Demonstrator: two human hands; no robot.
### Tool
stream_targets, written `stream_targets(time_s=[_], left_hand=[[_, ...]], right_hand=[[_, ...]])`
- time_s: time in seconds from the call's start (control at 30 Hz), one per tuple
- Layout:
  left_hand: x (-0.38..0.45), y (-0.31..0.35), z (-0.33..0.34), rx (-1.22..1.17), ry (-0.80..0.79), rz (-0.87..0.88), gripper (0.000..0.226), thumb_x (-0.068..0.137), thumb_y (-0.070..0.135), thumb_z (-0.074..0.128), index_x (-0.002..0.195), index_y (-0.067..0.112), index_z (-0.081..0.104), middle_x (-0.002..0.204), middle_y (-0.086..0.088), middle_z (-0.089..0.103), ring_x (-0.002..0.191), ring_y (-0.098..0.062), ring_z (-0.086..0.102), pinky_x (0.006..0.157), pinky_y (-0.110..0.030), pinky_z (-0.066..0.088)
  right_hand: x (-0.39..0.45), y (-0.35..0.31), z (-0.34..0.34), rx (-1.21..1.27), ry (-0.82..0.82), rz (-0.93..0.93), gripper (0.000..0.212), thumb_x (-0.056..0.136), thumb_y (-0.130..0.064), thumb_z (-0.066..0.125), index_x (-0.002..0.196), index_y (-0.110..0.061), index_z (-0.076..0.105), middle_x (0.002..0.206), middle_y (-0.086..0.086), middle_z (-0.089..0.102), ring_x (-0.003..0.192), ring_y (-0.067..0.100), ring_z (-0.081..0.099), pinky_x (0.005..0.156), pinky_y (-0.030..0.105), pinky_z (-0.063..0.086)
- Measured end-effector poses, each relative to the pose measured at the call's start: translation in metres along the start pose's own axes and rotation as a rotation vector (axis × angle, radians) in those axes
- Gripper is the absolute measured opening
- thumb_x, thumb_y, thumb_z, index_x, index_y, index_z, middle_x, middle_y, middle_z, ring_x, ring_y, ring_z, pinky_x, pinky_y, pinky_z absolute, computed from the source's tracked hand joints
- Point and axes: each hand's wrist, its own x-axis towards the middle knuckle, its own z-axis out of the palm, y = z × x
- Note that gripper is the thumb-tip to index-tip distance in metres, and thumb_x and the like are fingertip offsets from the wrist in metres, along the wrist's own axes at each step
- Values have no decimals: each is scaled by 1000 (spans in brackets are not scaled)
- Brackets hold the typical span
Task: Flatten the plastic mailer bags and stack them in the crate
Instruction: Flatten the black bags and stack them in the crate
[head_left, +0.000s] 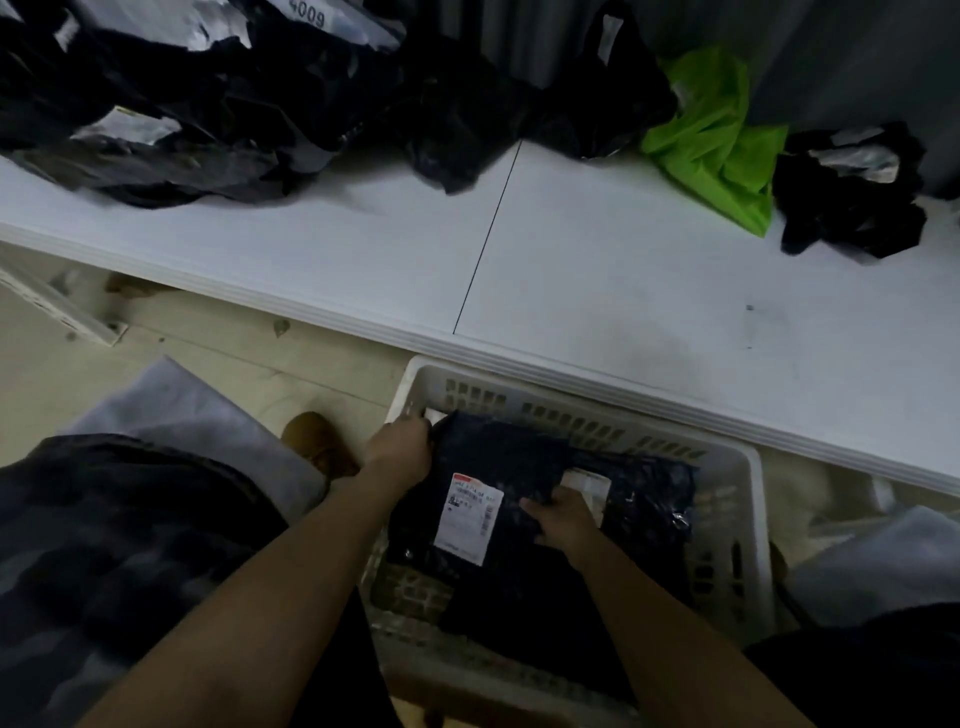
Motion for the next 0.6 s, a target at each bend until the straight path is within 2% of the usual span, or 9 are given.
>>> stream_targets(time_s=[0.13,0.23,0.27,0.3,0.33,0.37,0.43,0.5,0.6], left_hand=[[24,10,4,166,-7,33,31,96,4,42,126,8,51,124,-14,58,112,-30,59,87,-38,48],[35,19,3,208,-6,80,49,92,-5,45,138,6,36,132,-18,48,118,-34,53,89,-40,46],[41,20,4,220,-6,89,57,90,-6,47,143,7,28,134,-18,43,120,-35,50,89,-40,46],[41,23,4,231,10,101,62,89,-6,48,144,7,23,136,-19,38,121,-36,47,89,-41,46],[45,24,7,259,10,110,63,89,-6,48,144,8,22,138,-19,33,123,-37,44,89,-41,46],[46,27,8,290,21,127,60,89,-4,48,143,8,24,139,-19,30,124,-37,41,89,-40,46],[50,30,17,362,-3,180,54,89,-1,50,138,8,29,142,-20,24,127,-37,35,89,-42,47],[56,33,33,395,-128,215,59,89,2,54,141,10,27,148,-20,17,132,-39,27,93,-45,44],[63,27,64,513,-324,233,76,95,17,55,152,20,6,158,-17,-9,144,-42,-2,110,-56,26]], right_hand=[[25,-1,13,8,-27,117,33,91,-12,64,121,-4,54,116,13,57,113,36,56,93,45,50],[39,0,18,-96,-26,41,7,92,-10,63,88,-5,59,80,13,57,74,27,56,87,54,46],[49,1,19,-113,-11,47,18,94,-9,59,76,-9,55,68,11,48,62,22,47,81,59,36],[52,-1,19,-152,-15,28,22,95,-10,57,74,-11,53,65,9,43,59,19,43,71,48,36],[55,-4,21,-231,-34,12,12,96,-15,57,86,-8,57,72,9,49,64,20,47,70,43,41],[60,-4,20,-279,-34,-22,22,95,-20,59,111,-4,57,90,11,58,79,25,56,73,36,45],[71,-1,19,-327,25,-55,70,90,-29,66,145,-6,30,134,15,51,117,34,53,92,39,47],[75,1,16,-397,139,-60,83,86,-35,71,146,-6,22,142,17,41,122,36,49,97,46,47],[65,6,10,-682,239,-218,66,90,-33,65,140,-8,29,142,16,34,119,34,47,89,42,48]])
